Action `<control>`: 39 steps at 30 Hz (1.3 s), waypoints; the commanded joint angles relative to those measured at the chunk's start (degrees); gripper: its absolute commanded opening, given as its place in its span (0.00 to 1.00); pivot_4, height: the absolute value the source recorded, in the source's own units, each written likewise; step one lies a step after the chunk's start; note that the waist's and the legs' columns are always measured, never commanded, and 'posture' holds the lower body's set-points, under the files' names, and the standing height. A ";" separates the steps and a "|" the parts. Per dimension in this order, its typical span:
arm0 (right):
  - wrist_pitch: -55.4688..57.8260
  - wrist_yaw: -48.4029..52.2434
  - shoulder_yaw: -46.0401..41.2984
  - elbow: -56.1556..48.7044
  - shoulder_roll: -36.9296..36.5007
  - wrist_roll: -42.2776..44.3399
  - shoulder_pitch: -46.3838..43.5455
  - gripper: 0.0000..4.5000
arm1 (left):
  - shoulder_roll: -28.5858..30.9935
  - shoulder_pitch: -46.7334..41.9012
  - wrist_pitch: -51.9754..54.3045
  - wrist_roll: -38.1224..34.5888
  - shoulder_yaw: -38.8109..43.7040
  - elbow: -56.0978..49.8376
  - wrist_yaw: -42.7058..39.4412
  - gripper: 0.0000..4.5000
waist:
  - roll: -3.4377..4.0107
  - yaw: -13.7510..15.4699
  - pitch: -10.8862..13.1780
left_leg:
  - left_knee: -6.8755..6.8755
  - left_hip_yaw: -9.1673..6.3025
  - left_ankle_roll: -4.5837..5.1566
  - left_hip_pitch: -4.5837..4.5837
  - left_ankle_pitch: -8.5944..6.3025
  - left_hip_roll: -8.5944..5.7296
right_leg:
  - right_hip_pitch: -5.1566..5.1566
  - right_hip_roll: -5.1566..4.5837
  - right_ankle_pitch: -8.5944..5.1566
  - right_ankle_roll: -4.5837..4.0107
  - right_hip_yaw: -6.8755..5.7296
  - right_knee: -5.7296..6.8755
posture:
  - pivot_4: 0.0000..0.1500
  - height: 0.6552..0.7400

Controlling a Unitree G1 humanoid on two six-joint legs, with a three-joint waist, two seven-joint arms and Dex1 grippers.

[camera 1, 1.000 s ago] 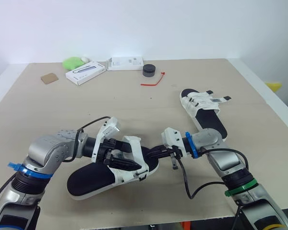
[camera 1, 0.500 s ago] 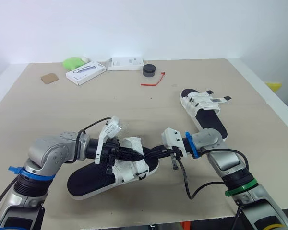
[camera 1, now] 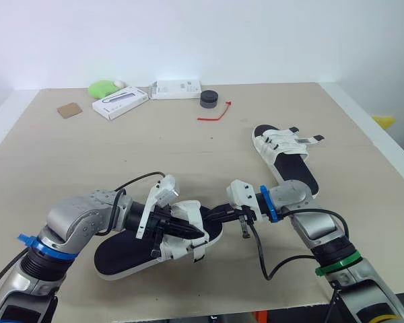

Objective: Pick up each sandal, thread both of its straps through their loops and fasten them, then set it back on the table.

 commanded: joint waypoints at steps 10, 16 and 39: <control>-0.16 0.21 0.01 0.25 -0.74 -0.13 -0.76 0.00 | 8.41 -2.73 -5.33 3.36 -3.30 -3.44 -11.08 0.06 | 0.00 -0.13 0.00 | 0.00 0.03 0.01 0.06 0.00 0.04 | 0.00 0.12 -0.01 -0.06 0.00 0.03 | 1.00 1.00; -0.14 0.25 0.27 0.45 -0.67 0.05 -0.97 0.00 | 13.53 -5.16 -7.47 4.34 -3.38 -3.05 -18.91 0.63 | 0.00 -0.09 0.00 | 0.00 0.12 0.01 0.08 0.00 0.03 | 0.02 0.11 -0.01 -0.06 0.02 0.04 | 1.00 1.00; -0.26 0.43 0.47 0.64 -0.71 0.17 -1.12 0.00 | 10.34 7.48 -30.33 12.47 14.54 -1.43 -12.12 0.98 | 0.01 0.00 0.00 | 0.00 0.14 0.01 0.05 -0.01 0.07 | -0.02 0.00 -0.04 -0.07 0.00 0.02 | 1.00 1.00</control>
